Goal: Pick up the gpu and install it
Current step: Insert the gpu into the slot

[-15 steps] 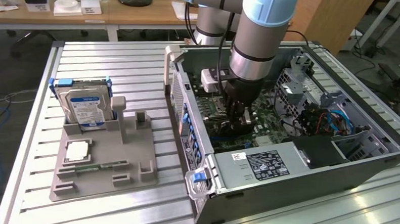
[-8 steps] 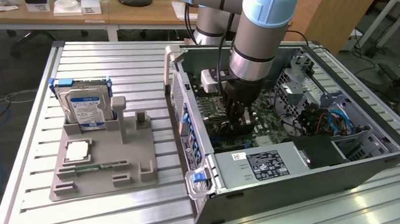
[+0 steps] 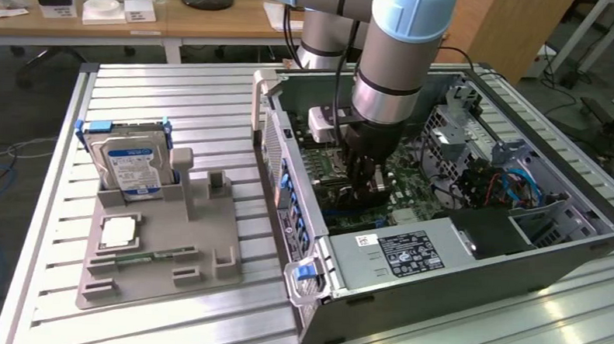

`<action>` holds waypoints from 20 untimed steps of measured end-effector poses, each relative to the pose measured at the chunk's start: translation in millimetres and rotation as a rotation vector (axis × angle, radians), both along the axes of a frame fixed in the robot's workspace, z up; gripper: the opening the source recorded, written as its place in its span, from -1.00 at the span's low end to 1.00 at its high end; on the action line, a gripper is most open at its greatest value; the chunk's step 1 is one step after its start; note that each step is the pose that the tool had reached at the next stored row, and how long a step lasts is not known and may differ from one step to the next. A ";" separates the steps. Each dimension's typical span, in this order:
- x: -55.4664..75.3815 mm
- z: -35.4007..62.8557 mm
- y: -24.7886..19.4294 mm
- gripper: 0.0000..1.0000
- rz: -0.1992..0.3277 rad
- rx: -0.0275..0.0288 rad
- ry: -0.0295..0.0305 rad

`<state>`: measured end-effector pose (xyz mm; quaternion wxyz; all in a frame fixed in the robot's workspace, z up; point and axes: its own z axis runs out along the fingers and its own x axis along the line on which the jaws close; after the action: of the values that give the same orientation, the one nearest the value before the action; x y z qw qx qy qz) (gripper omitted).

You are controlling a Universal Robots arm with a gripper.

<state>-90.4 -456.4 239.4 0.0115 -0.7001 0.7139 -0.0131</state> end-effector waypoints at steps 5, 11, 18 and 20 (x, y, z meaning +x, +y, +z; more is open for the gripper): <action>0.0 -0.6 0.1 -0.46 0.000 0.0003 -0.0001; 0.0 -1.0 0.0 -0.46 0.000 0.0001 -0.0002; 0.0 -1.0 0.0 -0.46 0.000 0.0001 -0.0002; 0.0 -1.0 0.0 -0.46 0.000 0.0001 -0.0002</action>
<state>-90.5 -456.4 238.4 0.0116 -0.7001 0.7139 -0.0131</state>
